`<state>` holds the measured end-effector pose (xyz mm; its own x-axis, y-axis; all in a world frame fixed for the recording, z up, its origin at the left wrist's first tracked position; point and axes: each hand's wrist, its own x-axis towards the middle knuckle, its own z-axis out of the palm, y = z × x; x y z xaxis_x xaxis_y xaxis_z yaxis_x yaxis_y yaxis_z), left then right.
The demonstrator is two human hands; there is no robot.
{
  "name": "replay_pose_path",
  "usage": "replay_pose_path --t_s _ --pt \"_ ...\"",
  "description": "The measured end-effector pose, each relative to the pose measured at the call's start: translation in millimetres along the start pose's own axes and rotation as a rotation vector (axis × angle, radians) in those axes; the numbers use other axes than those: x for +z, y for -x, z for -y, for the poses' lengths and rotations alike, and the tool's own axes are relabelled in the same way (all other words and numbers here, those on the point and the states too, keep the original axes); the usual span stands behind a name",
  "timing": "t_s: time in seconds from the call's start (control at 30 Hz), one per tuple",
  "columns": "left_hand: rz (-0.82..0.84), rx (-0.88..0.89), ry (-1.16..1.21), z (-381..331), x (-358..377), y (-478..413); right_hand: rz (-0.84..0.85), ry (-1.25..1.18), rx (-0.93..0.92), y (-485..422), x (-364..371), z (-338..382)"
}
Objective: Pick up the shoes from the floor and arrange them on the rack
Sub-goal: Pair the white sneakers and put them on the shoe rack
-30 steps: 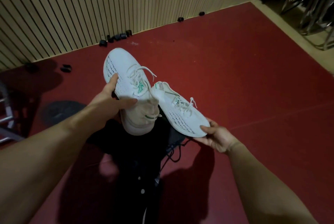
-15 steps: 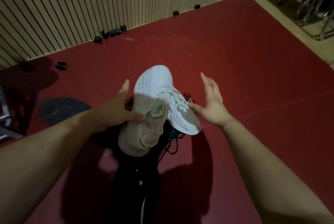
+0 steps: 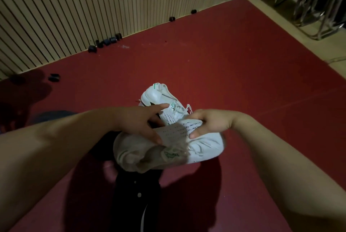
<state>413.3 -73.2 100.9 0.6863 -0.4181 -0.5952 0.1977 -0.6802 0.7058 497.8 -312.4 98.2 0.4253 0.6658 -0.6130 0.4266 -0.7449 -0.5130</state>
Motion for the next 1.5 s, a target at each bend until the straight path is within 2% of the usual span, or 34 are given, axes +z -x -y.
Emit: replay_pose_path --t_s 0.13,0.27,0.33,0.43,0.5,0.53,0.6,0.67,0.73,0.83,0.9,1.03,1.17,1.27,1.4,1.5 --pt "0.059 -0.001 -0.085 -22.2 -3.5 -15.4 -0.076 -0.244 -0.025 21.8 21.3 -27.3" --pt "0.094 0.004 -0.15 -35.5 -16.1 -23.6 -0.153 -0.283 -0.131 38.1 31.2 -30.8" --pt "0.103 0.014 -0.11 -39.8 -23.7 -25.8 -0.215 -0.294 -0.171 45.9 32.8 -27.6" --pt "0.047 0.011 -0.079 -55.1 -39.8 -19.7 -0.304 -0.402 -0.192 49.2 36.7 -27.6" --pt "-0.113 0.011 -0.102 -57.6 -51.7 -13.5 -0.35 -0.536 -0.157 49.1 42.4 -35.2" --pt "-0.249 0.017 -0.058 -54.1 -56.6 -12.2 -0.385 -0.607 -0.131 50.6 45.7 -41.0" --pt "-0.587 0.026 0.186 -43.5 -56.9 -13.6 -0.492 -0.734 -0.078 58.3 54.1 -58.8" --pt "-0.82 -0.093 0.318 -32.9 -38.1 -16.1 -0.613 -0.872 -0.045 66.7 63.1 -78.7" --pt "-0.765 -0.25 0.286 -16.8 -2.6 -29.1 -0.737 -1.008 -0.006 70.1 69.9 -95.0" --pt "-0.51 -0.293 0.363 -3.5 53.0 -56.5 -0.906 -1.175 0.04 60.9 70.8 -105.9" --pt "-0.445 -0.331 0.457 -4.8 77.3 -80.3 -0.946 -1.226 0.08 49.0 69.1 -108.4" --pt "-0.56 -0.353 0.507 -13.7 102.6 -113.5 -0.934 -1.233 0.127 24.6 74.0 -108.9" --pt "-0.647 -0.455 0.505 -19.3 107.3 -128.3 -0.891 -1.251 0.142 6.9 84.9 -109.3" --pt "-0.728 -0.491 0.628 -33.1 112.4 -134.9 -0.874 -1.249 0.161 1.2 88.3 -109.2" --pt "-0.77 -0.404 0.742 -27.4 110.2 -134.5 -0.855 -1.248 0.169 0.8 89.9 -113.9" --pt "-0.731 -0.242 0.988 -15.8 97.9 -128.3 -0.857 -1.249 0.162 -0.1 89.0 -116.0"
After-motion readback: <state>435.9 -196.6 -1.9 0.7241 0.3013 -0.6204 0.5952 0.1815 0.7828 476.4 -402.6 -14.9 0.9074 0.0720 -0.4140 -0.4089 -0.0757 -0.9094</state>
